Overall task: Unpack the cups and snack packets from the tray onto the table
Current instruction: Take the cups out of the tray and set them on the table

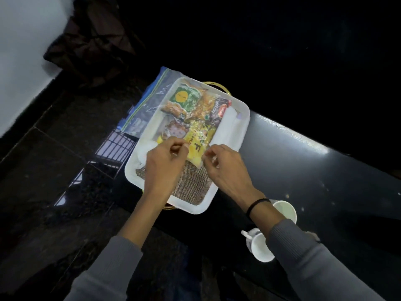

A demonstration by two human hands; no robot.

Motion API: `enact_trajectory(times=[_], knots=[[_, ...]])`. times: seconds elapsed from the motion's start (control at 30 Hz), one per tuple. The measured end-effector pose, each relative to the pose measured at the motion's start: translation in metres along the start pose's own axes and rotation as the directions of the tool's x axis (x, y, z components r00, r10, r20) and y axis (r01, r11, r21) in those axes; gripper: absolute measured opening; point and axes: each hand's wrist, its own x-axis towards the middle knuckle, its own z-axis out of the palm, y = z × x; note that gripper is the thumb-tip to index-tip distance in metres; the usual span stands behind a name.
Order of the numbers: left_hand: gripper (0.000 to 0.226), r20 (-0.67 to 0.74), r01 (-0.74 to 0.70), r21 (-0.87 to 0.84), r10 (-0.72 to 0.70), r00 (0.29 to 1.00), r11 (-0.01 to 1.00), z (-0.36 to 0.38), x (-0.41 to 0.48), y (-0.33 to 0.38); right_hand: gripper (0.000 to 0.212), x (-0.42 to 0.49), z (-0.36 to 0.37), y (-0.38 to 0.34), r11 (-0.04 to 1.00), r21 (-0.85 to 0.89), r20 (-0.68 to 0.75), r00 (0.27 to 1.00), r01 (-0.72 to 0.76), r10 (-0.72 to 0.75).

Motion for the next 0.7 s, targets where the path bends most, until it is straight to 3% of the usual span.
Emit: enact_trajectory(times=[0.17, 0.33, 0.47, 0.6, 0.7], knots=[[0.027, -0.169, -0.045, 0.149, 0.071, 0.983, 0.988, -0.028, 0.012, -0.028, 0.026, 0.027, 0.028, -0.039, 0.994, 0.090, 0.081, 0.995, 0.056, -0.064], [0.053, -0.059, 0.074, 0.119, -0.068, 0.996, 0.990, -0.031, 0.016, -0.057, 0.030, 0.039, 0.051, -0.052, 0.992, 0.116, 0.168, 0.984, 0.048, -0.067], [0.069, -0.031, 0.042, 0.201, -0.036, 0.999, 0.979, -0.027, 0.017, -0.067, 0.037, 0.037, 0.060, -0.049, 0.994, 0.106, 0.217, 0.974, 0.037, -0.059], [0.071, -0.038, 0.018, 0.294, -0.007, 0.999, 0.956, -0.027, 0.018, -0.067, 0.041, 0.027, 0.062, -0.041, 0.991, 0.131, 0.245, 0.969, 0.012, -0.044], [0.068, 0.003, 0.051, 0.158, -0.052, 0.999, 0.986, -0.028, 0.014, -0.065, 0.041, 0.018, 0.055, -0.033, 0.975, 0.216, 0.234, 0.972, -0.043, -0.009]])
